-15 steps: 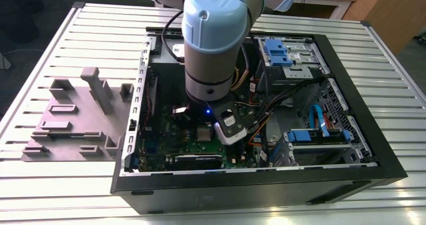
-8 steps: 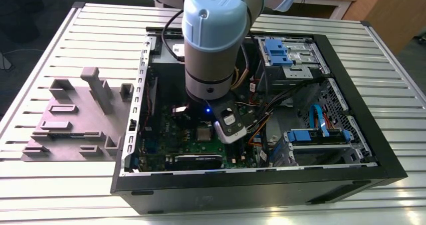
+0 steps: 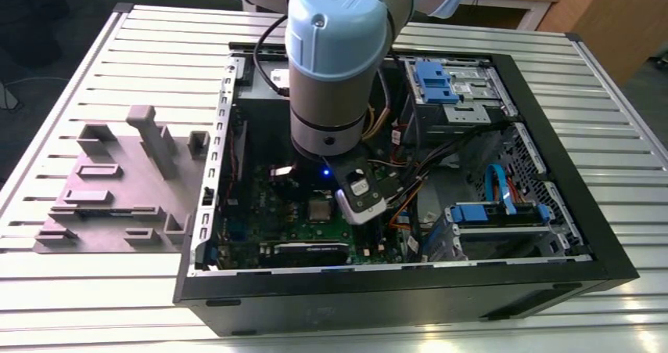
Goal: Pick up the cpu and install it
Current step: 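Place the cpu into insertion slot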
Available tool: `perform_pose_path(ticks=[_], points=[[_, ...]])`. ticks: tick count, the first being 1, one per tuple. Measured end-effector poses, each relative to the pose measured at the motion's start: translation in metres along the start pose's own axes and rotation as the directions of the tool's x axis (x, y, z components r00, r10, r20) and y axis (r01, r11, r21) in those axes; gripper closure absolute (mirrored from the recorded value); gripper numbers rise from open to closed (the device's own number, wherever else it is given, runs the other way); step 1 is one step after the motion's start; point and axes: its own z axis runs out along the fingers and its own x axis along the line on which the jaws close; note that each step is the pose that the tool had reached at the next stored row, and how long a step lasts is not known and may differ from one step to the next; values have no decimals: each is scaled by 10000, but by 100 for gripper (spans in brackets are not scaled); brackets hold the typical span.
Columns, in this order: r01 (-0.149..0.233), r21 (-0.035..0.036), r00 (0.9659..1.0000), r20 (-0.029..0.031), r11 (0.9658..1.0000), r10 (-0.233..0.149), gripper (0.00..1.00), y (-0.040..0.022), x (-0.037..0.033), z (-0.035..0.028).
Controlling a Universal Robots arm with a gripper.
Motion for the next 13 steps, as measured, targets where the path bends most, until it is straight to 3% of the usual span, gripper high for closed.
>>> perform_pose_path(ticks=[13], points=[[0, 5, 10000, -2, 10000, 0, 53, 7, 5, 12]])
